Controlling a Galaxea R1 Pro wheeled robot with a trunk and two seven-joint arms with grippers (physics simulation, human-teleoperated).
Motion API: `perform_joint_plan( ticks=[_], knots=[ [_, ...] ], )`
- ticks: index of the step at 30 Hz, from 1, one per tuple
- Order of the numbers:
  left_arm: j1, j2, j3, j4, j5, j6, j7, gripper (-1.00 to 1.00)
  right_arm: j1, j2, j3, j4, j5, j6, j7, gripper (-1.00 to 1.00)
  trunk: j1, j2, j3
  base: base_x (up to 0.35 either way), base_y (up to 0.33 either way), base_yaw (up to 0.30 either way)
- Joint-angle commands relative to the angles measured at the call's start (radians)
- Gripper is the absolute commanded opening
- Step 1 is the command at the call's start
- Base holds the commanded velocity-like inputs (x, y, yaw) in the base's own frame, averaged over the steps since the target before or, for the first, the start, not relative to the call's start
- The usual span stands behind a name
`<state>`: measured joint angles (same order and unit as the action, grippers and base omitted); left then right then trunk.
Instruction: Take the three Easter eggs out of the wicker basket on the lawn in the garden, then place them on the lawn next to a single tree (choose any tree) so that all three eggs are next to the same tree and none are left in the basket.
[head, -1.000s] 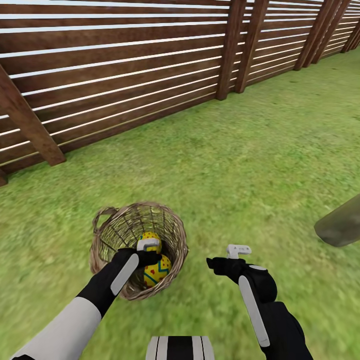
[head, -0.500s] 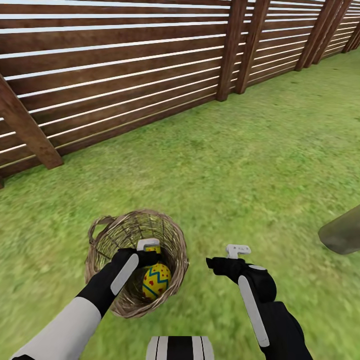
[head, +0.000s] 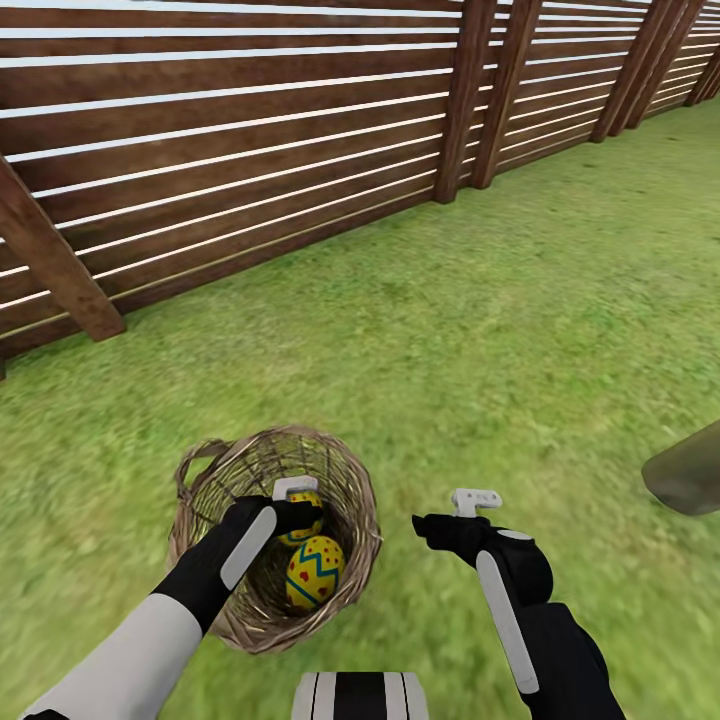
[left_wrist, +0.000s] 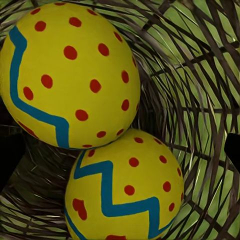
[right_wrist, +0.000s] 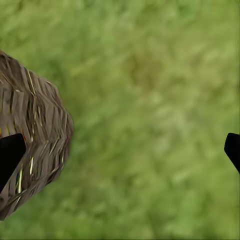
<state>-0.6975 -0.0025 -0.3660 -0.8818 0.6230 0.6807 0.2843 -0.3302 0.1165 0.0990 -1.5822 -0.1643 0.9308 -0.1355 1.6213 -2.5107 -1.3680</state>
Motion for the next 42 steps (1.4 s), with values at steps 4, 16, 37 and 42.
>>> perform_joint_plan(
  ticks=[4, 16, 37, 42],
  knots=[
    [0.0, 0.0, 0.0, 0.0, 0.011, 0.002, 0.011, 1.0, -0.001, 0.0, 0.001, -0.001, -0.011, 0.003, -0.01, 1.0, 0.0, 0.0, -0.001, 0.009, 0.004, 0.0],
    [0.0, -0.001, 0.003, 0.006, 0.013, 0.009, 0.014, 1.0, -0.001, 0.0, 0.001, -0.001, -0.011, 0.003, -0.01, 1.0, 0.002, -0.001, -0.02, 0.001, 0.0, 0.0],
    [-0.002, -0.002, 0.003, 0.007, 0.016, 0.016, -0.001, 1.0, -0.001, 0.0, 0.001, -0.001, -0.011, 0.003, -0.01, 1.0, 0.01, -0.006, -0.09, 0.0, 0.0, 0.0],
    [-0.002, -0.003, 0.001, 0.007, 0.017, 0.02, -0.001, 1.0, -0.001, 0.0, 0.001, -0.001, -0.011, 0.003, -0.01, 1.0, 0.01, -0.006, -0.09, 0.0, 0.0, 0.0]
  ],
)
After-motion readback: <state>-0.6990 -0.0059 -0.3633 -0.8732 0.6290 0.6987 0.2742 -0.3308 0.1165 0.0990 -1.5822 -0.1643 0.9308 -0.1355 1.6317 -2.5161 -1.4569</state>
